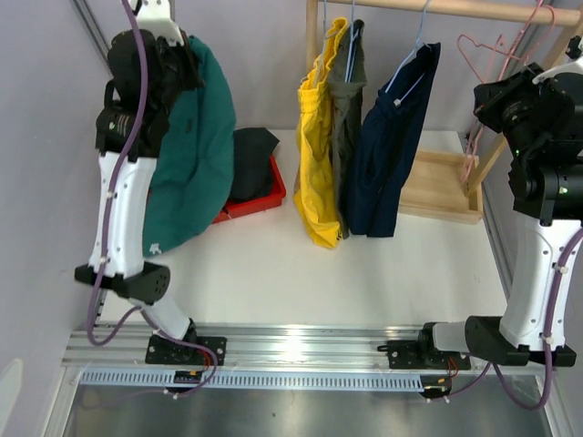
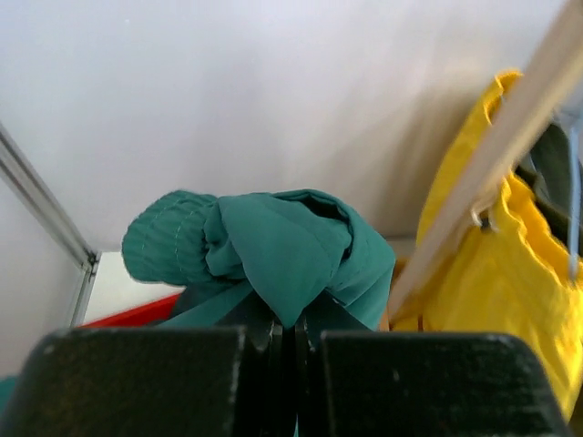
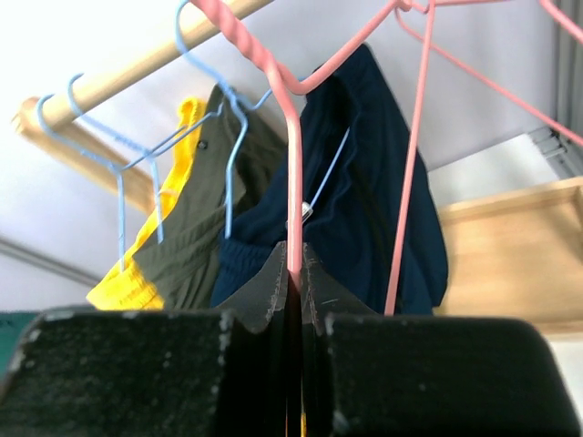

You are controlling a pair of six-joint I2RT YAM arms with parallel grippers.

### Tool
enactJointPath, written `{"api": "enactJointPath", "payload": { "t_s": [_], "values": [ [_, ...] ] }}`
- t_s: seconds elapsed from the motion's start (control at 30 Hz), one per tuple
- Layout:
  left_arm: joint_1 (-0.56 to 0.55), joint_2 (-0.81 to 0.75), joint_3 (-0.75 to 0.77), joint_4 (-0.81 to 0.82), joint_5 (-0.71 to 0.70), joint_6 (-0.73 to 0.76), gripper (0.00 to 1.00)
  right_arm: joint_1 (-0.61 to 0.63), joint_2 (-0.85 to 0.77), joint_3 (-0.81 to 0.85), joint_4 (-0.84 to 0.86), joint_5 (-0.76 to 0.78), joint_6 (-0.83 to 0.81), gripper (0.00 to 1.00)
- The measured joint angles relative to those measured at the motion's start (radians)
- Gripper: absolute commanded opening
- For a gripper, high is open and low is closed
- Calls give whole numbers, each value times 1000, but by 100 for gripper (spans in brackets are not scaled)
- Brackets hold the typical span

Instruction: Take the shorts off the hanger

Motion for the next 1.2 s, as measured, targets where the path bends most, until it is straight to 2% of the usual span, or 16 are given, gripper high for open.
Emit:
{"api": "enactJointPath", "payload": {
  "t_s": [0.07,0.13,0.3,0.4,0.43,0.47,0.5,0.57,0.6,0.77,0.97,1.1,1.2],
  "values": [
    [35,87,97,8,17,-16,0,-33,7,-24,26,-27,-2,0],
    [83,143,122,40,39,-40,0,-54,20,-50,56,-48,-3,0],
    [156,229,118,99,39,-78,0,-82,74,-117,117,-99,-5,0],
    [167,241,11,159,21,-90,5,-90,101,-156,142,-122,-7,0],
    [167,234,-60,195,16,-95,11,-93,109,-160,146,-127,-7,0],
    [166,219,-147,232,10,-97,34,-97,120,-161,153,-133,-7,0],
    [166,210,-220,245,5,-95,52,-100,128,-161,164,-137,-7,0],
    [166,209,-330,262,-8,-101,83,-108,142,-161,183,-144,-7,0],
    [166,210,-370,258,-13,-105,85,-111,150,-155,187,-146,-7,0],
    [166,188,-503,278,-38,-138,87,-124,211,-66,197,-156,-10,0],
    [166,60,-689,313,-32,-173,87,-148,286,54,209,-167,-10,0],
    [166,-48,-753,338,-30,-187,88,-162,293,24,230,-168,-8,0],
    [166,-133,-785,345,-26,-193,88,-167,285,-57,259,-168,-5,0]
  ]
}}
